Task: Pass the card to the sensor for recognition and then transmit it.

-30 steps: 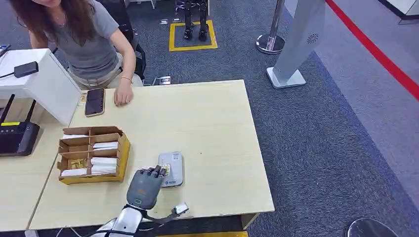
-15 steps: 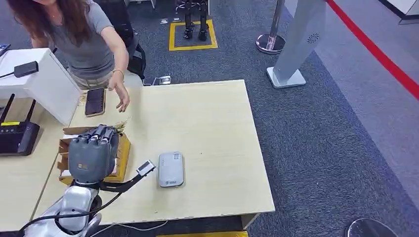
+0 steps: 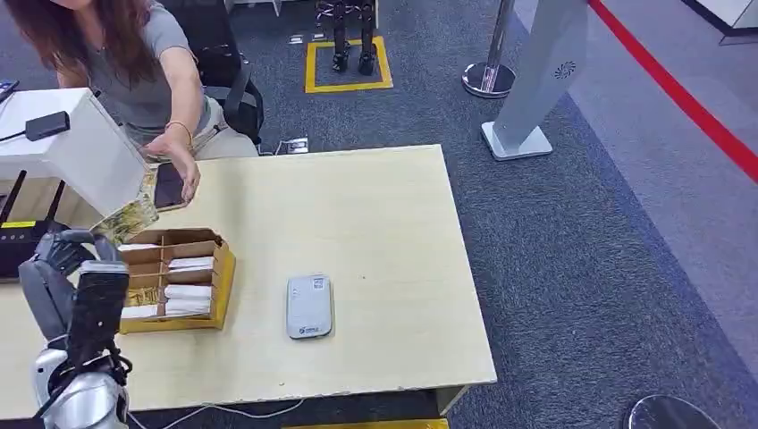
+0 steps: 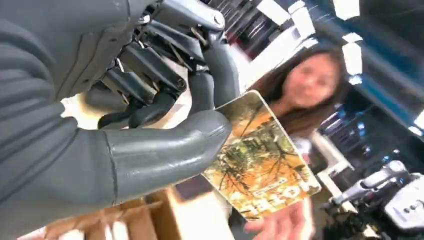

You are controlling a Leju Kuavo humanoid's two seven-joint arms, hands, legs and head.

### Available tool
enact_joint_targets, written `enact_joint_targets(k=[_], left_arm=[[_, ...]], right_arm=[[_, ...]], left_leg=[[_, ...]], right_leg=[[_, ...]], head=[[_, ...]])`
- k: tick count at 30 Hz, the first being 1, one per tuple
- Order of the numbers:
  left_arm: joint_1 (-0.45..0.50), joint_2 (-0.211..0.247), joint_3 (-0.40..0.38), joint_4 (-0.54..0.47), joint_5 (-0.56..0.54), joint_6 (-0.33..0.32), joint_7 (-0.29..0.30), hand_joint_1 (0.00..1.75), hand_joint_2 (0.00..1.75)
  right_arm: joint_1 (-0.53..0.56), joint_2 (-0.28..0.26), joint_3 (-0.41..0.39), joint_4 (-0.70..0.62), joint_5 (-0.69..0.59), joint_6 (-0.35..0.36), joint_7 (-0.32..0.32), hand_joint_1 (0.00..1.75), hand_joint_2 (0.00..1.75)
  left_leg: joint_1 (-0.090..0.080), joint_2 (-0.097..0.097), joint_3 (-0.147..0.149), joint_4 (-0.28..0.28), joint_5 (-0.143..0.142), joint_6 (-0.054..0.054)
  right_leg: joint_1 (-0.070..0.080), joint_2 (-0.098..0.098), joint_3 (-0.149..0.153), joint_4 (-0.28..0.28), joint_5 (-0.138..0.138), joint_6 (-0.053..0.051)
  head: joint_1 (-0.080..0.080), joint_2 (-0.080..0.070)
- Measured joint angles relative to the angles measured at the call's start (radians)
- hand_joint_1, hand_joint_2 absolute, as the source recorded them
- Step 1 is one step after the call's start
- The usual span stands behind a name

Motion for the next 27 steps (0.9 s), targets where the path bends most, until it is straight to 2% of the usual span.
enact_joint_targets(k=[1,5,9,15,27], left_arm=[[0.000,-0.004,0.039,0.012,0.036,-0.014,-0.003,1.75,1.75],[-0.002,-0.012,0.148,0.049,0.051,-0.032,-0.020,1.75,1.75],[-0.010,-0.021,0.217,0.072,0.047,-0.038,-0.021,1.75,1.75],[-0.012,-0.022,0.261,0.098,0.046,-0.039,-0.030,1.75,1.75],[-0.013,-0.025,0.289,0.124,0.040,-0.029,-0.038,1.75,1.75]], right_arm=[[0.001,0.000,0.000,0.000,0.002,0.000,-0.001,0.00,0.00],[-0.002,0.000,0.001,0.001,0.008,-0.001,-0.001,0.00,0.00],[-0.003,0.000,0.002,0.001,0.008,-0.001,-0.001,0.00,0.00],[-0.004,0.000,0.003,0.004,0.009,-0.002,0.002,0.00,0.00],[-0.005,0.000,0.004,0.006,0.009,-0.002,0.005,0.00,0.00]], left_leg=[[0.000,0.000,0.000,0.000,0.000,0.000],[0.000,-0.002,-0.001,0.000,0.000,0.000],[0.000,-0.001,-0.001,0.000,0.000,0.000],[0.000,-0.002,-0.001,0.000,0.000,0.000],[0.000,-0.002,-0.001,0.000,0.000,0.000]], right_leg=[[0.000,0.000,0.000,0.000,0.000,0.000],[0.000,-0.001,0.000,0.000,0.000,0.000],[0.000,-0.001,0.000,0.000,0.000,0.000],[0.000,-0.001,0.000,0.000,0.000,0.000],[0.000,-0.001,0.000,0.000,0.000,0.000]], head=[[-0.001,0.000],[-0.001,0.000],[-0.001,0.000],[-0.001,0.000],[-0.001,0.000]])
